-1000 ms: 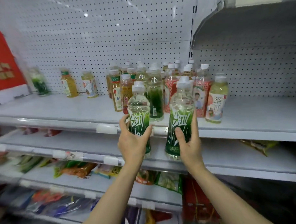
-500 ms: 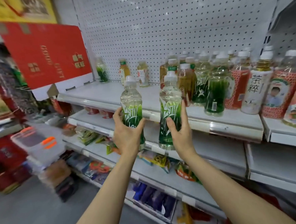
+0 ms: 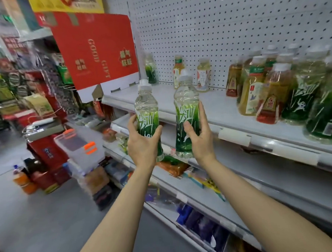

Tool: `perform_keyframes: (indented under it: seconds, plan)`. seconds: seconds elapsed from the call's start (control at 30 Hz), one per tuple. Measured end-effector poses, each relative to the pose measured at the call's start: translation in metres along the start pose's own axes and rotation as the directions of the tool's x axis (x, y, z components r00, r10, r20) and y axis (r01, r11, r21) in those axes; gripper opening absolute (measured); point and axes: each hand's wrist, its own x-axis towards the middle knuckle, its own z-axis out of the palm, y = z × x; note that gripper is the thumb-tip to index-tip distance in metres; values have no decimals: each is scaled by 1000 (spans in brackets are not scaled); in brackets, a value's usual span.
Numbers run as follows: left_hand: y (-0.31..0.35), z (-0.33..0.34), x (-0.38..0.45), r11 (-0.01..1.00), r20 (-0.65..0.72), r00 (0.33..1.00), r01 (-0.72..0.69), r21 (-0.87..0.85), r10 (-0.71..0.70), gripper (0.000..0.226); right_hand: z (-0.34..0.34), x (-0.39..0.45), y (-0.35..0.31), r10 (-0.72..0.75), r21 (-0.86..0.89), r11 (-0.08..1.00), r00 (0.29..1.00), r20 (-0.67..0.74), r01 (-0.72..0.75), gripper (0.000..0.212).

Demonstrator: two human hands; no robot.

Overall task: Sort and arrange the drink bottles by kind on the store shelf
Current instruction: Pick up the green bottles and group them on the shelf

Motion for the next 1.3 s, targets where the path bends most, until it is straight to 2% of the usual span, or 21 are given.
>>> perform_keyframes:
  seconds: [0.27, 0.67, 0.77, 0.97, 1.1, 1.3]
  plan:
    - [-43, -2, 73, 1000, 46, 999, 22, -10, -21, 75, 77, 34, 25, 7, -3, 1000, 1000, -25, -7, 69]
    - [-73, 52, 198, 995, 17, 1000, 3, -101, -2, 72, 161, 140, 73, -42, -31, 999, 998, -37, 41, 71]
    - [-83, 61, 230, 994, 48, 999, -20, -108, 26, 73, 184, 164, 81, -59, -45, 997, 997, -52, 57, 70]
    - [-107, 80, 301, 985, 109, 990, -70, -160, 89, 74, 232, 203, 105, -84, -81, 994, 988, -126, 75, 69]
    - [-124, 91, 344, 978, 178, 973, -113, -175, 145, 85, 263, 222, 116, -90, -125, 990, 974, -208, 64, 69]
    - [-136, 132, 397, 963, 217, 955, -152, -225, 201, 86, 284, 257, 136, -88, -170, 985, 955, -283, 40, 70]
